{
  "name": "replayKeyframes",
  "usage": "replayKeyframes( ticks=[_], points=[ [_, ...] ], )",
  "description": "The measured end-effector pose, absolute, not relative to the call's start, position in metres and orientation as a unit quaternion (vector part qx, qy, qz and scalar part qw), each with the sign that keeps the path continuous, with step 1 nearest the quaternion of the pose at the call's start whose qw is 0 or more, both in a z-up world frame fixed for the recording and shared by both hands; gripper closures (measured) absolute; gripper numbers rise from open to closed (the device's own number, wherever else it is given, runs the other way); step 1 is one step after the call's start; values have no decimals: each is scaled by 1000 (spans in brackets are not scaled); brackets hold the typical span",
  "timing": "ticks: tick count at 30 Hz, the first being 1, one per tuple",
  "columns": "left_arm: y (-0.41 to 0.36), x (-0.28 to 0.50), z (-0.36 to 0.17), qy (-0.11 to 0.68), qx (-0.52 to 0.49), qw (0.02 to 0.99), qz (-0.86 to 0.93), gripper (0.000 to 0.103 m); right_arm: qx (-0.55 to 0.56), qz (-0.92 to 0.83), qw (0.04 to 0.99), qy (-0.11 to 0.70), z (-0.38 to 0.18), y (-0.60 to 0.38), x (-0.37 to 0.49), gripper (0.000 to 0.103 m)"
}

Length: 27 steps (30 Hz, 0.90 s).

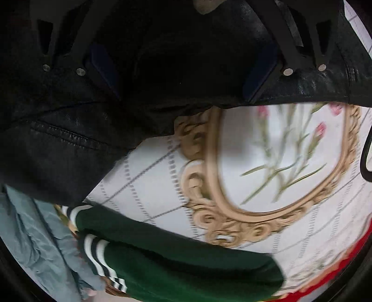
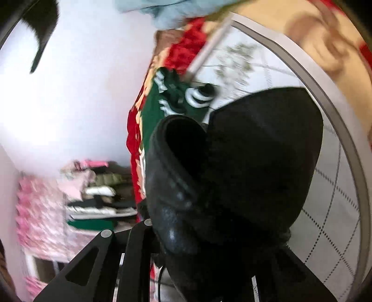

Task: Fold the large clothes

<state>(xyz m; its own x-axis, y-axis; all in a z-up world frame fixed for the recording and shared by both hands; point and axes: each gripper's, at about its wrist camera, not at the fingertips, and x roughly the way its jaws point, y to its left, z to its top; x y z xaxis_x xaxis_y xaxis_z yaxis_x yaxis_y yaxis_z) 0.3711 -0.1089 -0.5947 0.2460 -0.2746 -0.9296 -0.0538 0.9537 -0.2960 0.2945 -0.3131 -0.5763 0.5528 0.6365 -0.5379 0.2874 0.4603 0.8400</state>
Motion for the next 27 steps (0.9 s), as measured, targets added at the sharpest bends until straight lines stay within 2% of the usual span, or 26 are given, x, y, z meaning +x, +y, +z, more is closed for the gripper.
replayKeyframes(
  ticks=[3, 6, 11, 16, 21, 23, 24, 25, 26, 27],
  points=[
    [-84, 370, -581, 606, -176, 773, -66, 1, 470, 142, 733, 472, -548, -285, 306, 83],
    [-23, 343, -551, 575, -240, 782, -23, 1, 440, 192, 727, 490, -526, -238, 308, 83],
    [99, 257, -521, 538, -316, 775, 98, 1, 405, 275, 689, 535, -529, -145, 307, 83],
    [173, 167, -501, 511, -330, 766, 206, 1, 369, 338, 633, 591, -573, -41, 305, 83],
    [219, 119, -479, 481, -340, 764, 264, 1, 316, 328, 549, 700, -661, 49, 279, 80],
    [221, 118, -473, 474, -342, 766, 267, 1, 271, 315, 536, 735, -676, 72, 271, 77],
    [222, 116, -466, 470, -340, 770, 266, 1, 257, 321, 541, 733, -670, 79, 269, 62],
    [219, 122, -466, 468, -338, 772, 266, 1, 250, 336, 545, 726, -659, 83, 268, 55],
    [218, 120, -459, 463, -336, 777, 262, 1, 244, 349, 550, 718, -647, 85, 267, 36],
    [218, 120, -454, 459, -335, 781, 257, 1, 246, 367, 546, 712, -634, 85, 266, 4]
  ],
)
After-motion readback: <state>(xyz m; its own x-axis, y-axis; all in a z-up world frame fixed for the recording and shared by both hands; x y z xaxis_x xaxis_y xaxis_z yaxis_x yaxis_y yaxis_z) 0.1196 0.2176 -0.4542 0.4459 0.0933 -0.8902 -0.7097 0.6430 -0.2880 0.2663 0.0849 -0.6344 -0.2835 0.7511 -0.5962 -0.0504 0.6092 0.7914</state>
